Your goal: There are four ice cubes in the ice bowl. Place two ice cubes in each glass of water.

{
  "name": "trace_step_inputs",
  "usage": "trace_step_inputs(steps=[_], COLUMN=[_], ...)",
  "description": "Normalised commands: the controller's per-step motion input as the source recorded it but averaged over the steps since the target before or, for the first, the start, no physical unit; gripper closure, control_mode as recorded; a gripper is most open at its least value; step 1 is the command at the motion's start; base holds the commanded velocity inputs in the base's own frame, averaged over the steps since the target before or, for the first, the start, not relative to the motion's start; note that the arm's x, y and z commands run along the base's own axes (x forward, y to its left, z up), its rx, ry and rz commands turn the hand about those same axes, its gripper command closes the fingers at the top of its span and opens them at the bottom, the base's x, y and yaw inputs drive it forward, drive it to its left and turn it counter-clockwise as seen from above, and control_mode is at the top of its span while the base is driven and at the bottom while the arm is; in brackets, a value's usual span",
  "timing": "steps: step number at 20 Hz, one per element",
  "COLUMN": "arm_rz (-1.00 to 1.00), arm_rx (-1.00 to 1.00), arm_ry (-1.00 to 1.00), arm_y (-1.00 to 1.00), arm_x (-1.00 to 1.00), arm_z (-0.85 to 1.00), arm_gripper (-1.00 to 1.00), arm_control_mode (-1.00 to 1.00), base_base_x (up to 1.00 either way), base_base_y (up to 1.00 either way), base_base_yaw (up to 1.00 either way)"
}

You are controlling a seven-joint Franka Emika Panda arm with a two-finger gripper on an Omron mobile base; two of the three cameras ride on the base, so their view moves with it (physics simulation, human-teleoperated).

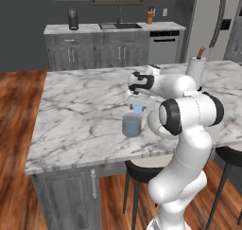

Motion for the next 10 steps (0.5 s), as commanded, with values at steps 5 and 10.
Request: trace_step_inputs(steps=[5,10], arm_rz=[0.00,0.00], arm_rx=[-0.05,-0.06], arm_ry=[0.03,0.08], arm_y=[0.19,0.28], arm_x=[0.39,0.39], arm_z=[-0.36,-0.18], arm_gripper=[1.00,1.00], arm_control_mode=[-1.00,-1.00], base_base_x=[0.00,0.00], base_base_y=[0.00,0.00], base_base_yaw=[0.00,0.00])
